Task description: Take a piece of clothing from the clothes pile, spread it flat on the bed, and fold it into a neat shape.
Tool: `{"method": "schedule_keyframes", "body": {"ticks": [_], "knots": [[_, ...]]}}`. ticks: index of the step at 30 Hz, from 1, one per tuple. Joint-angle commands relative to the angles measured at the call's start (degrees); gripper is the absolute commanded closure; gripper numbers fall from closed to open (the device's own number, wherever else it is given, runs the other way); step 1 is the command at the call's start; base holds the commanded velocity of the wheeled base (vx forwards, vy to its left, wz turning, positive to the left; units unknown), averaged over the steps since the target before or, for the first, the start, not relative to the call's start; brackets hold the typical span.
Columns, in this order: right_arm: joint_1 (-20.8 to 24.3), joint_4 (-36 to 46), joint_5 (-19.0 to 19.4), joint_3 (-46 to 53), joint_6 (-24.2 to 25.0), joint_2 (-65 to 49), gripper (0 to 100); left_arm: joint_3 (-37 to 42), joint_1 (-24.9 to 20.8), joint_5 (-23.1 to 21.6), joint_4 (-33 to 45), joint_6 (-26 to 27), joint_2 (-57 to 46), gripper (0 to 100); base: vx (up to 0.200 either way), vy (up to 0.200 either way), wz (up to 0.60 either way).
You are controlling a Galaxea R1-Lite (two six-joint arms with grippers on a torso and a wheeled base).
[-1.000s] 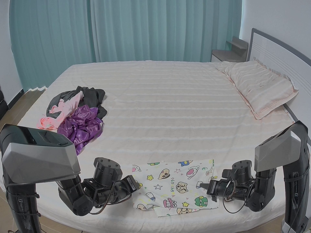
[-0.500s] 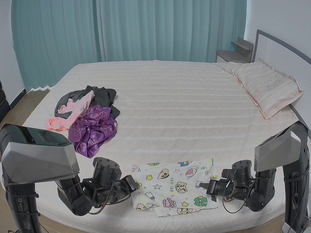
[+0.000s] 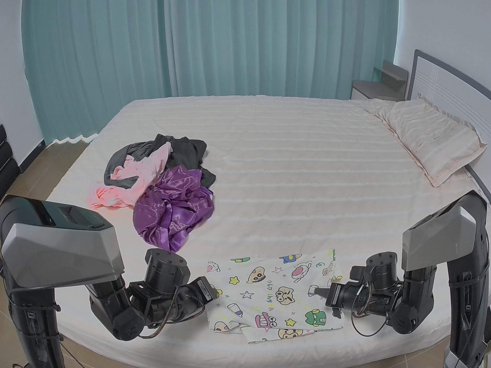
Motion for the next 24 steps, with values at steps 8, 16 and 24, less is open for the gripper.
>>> {"method": "schedule_keyframes", "body": {"ticks": [8,16,24], "knots": [[-0.01,0.01,-0.03,0.08,0.0,-0.59,100,0.13,0.21,0.03,0.06,-0.04,-0.02,100,0.0,0.2,0.0],[-0.01,0.01,-0.03,0.25,0.0,-0.76,100,0.04,0.3,0.03,-0.02,-0.13,0.07,100,0.0,0.2,0.0],[-0.1,-0.08,-0.03,0.6,0.0,-0.85,100,0.13,0.65,-0.23,0.06,-0.21,0.16,100,0.0,0.1,0.0]]}}
